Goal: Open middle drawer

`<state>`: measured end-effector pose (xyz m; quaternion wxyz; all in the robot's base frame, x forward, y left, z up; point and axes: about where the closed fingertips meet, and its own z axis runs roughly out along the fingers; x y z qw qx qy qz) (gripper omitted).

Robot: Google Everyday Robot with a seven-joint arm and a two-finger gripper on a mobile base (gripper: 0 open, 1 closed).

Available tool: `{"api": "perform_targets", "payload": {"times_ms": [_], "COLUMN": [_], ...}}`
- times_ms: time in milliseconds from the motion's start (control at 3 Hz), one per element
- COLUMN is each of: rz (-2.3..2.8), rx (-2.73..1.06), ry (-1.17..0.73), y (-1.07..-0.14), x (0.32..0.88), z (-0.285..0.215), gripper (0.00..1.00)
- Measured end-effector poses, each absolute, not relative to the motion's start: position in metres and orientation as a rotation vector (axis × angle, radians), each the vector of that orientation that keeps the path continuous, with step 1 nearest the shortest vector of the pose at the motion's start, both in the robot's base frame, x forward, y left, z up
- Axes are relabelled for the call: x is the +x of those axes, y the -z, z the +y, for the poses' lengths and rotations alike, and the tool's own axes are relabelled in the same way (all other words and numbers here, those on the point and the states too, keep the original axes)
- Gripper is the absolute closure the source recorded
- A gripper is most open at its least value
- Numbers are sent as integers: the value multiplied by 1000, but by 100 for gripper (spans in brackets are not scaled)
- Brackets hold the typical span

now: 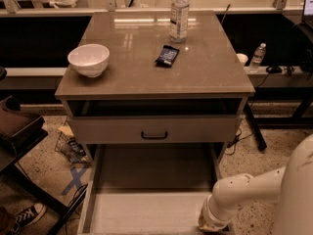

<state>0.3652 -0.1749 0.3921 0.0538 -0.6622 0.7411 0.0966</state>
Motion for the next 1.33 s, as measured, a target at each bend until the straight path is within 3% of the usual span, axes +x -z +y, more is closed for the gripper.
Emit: {"api": "perform_targets", "payload": {"times_ms": [333,667,1333], "rz": [2252,2253,2253], "rx": [-2013,-2015,-2016], "ry": [-296,-299,-300], "y": [-392,-391,-391], "x": [364,363,363], "z": [-175,-174,-175], "gripper": [35,4,0]}}
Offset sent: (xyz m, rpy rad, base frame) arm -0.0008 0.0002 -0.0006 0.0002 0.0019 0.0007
